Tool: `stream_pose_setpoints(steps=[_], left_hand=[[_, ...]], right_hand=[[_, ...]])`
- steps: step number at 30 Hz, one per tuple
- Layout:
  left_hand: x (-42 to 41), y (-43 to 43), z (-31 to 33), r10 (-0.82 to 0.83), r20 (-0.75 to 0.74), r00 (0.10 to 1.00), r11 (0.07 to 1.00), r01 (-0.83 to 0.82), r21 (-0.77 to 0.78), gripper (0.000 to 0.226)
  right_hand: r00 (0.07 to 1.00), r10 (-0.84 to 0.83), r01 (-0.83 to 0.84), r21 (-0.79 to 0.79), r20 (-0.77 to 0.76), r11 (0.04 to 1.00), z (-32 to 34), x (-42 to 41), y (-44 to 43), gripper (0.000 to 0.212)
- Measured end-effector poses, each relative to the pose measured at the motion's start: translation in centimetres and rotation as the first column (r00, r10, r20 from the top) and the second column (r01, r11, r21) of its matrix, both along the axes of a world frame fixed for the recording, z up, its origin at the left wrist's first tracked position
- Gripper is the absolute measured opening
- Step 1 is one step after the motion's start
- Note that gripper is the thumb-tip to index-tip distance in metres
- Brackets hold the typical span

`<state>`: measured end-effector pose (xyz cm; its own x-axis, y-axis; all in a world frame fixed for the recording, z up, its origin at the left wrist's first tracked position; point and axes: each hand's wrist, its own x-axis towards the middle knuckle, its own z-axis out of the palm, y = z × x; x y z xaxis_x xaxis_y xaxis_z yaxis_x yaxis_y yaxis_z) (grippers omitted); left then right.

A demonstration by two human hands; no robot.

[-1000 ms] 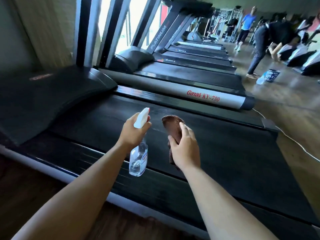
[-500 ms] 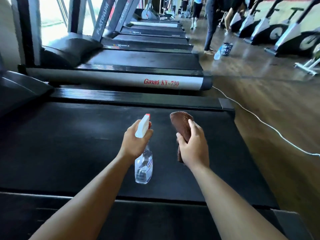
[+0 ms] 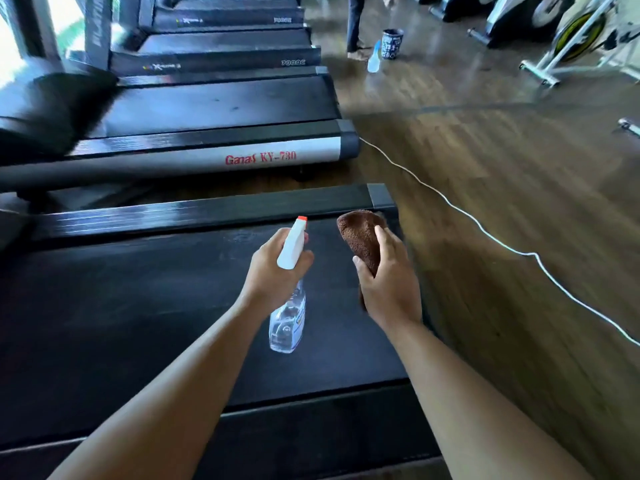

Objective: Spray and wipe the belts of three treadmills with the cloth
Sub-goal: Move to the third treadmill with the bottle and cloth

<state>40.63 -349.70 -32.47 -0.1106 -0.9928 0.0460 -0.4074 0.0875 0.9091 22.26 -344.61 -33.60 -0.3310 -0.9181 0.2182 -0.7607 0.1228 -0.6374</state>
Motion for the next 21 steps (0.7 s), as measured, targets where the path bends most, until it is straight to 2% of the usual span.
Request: stream_pose_setpoints(steps=[4, 11, 21], left_hand=[[-3.9, 1.6, 7.2, -0.047, 0.05, 0.998, 0.998, 0.045, 0.042, 0.017], [-11.2, 4.5, 17.7, -0.134, 0.125, 0.983, 0.991, 0.132, 0.026, 0.017], [-20.5, 8.0, 25.7, -0.329, 0.198, 0.924, 0.935, 0.348, -0.07, 0.017]], right_hand=[[0.999, -0.02, 0.022, 0.041, -0.045, 0.999, 6.9, -4.2, 2.2, 0.064], [0.994, -0.067, 0.072, 0.063, -0.083, 0.995, 16.5, -12.3, 6.4, 0.063], [0.976, -0.212, 0.214, 0.041, -0.055, 0.976, 23.6, -20.2, 11.2, 0.063]])
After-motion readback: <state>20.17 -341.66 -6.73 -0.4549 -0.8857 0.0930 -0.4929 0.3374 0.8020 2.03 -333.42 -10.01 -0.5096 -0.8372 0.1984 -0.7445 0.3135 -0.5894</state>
